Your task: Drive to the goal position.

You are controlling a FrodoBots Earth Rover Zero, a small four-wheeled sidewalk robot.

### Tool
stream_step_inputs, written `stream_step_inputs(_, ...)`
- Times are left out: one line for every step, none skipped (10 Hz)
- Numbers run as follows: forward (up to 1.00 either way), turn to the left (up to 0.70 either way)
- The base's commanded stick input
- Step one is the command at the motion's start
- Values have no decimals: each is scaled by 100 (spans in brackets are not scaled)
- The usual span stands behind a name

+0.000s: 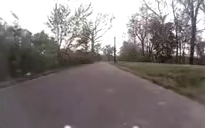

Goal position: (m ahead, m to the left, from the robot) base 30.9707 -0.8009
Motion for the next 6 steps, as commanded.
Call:
stream_step_inputs(100, 0)
stream_step_inputs(100, 0)
stream_step_inputs(100, 0)
stream_step_inputs(100, 0)
stream_step_inputs(100, 0)
stream_step_inputs(100, 0)
